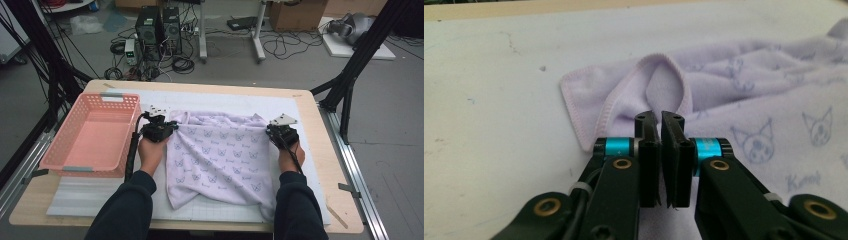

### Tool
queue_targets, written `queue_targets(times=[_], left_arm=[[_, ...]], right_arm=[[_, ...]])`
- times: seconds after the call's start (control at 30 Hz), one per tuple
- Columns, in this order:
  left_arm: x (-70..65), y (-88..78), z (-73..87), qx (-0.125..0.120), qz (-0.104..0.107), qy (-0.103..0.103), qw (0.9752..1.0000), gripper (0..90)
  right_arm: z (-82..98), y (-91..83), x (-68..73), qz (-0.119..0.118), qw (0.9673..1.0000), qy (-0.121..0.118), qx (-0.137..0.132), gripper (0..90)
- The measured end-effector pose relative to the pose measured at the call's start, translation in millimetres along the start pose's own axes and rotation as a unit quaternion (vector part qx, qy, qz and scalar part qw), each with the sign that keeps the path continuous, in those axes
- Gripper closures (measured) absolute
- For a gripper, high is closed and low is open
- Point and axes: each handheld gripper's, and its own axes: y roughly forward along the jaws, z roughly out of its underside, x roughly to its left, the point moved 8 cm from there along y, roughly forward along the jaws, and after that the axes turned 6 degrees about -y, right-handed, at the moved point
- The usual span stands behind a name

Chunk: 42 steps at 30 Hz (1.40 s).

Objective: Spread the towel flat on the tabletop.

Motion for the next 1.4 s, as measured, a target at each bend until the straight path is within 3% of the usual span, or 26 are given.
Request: queue_targets(times=[0.07,0.13,0.17,0.2,0.3,0.33,0.37,0.43,0.5,0.67,0.9,1.03,1.13,1.3,1.4], left_arm=[[-3.1,-1.9,4.3,0.016,0.015,-0.006,0.9997,58.9],[-5.5,-8.5,9.8,0.009,0.012,0.004,0.9999,45.8],[-7.2,-12.0,13.7,0.011,0.013,0.01,0.9998,41.2],[-10.1,-15.6,18.7,0.017,0.019,0.023,0.9994,37.3],[-15.5,-27.4,26.3,0.006,0.036,0.035,0.9987,32.3],[-17.8,-32.8,29.4,0.003,0.044,0.036,0.9984,28.9],[-19.4,-36.1,31.4,-0.001,0.05,0.038,0.998,25.7],[-24.9,-44.9,38.7,-0.006,0.058,0.056,0.9967,23.3],[-29.5,-51.6,44.5,-0.004,0.076,0.053,0.9957,22.4],[-34.8,-60.1,55.3,0.01,0.094,0.057,0.9939,23.7],[-34.3,-65.3,69.3,0.03,0.108,0.047,0.9927,26.9],[-38.6,-63.8,76.5,0.044,0.113,0.052,0.9912,28.0],[-42.3,-60.7,83.7,0.064,0.119,0.068,0.9885,30.1],[-48.5,-56.6,91.9,0.086,0.104,0.12,0.9837,35.0],[-50.4,-56.2,93.7,0.087,0.089,0.146,0.9815,36.7]], right_arm=[[2.0,0.4,3.3,-0.021,0.9996,0.02,-0.002,84.2],[5.3,-3.6,5.8,-0.043,0.9982,0.041,-0.011,73.8],[7.2,-5.7,5.6,-0.043,0.998,0.045,-0.01,69.7],[9.4,-9.0,5.4,-0.044,0.9975,0.054,-0.011,64.6],[13.9,-23.5,5.3,-0.053,0.9951,0.08,-0.027,55.3],[15.5,-28.7,6.4,-0.061,0.9939,0.087,-0.032,53.9],[18.4,-35.0,10.2,-0.083,0.9913,0.098,-0.028,54.0],[23.5,-44.6,15.7,-0.102,0.9892,0.103,-0.022,52.2],[26.7,-52.5,22.6,-0.129,0.9858,0.105,-0.024,48.2],[30.0,-68.5,41.5,-0.175,0.9806,0.084,-0.028,42.7],[35.8,-86.3,55.4,-0.197,0.9772,0.065,-0.044,31.1],[39.0,-92.5,60.7,-0.215,0.9726,0.067,-0.058,30.9],[42.6,-90.8,66.4,-0.231,0.9701,0.055,-0.052,33.7],[51.0,-86.3,76.4,-0.264,0.964,0.025,-0.022,40.1],[57.5,-82.3,81.3,-0.266,0.964,0.009,0.004,43.5]])
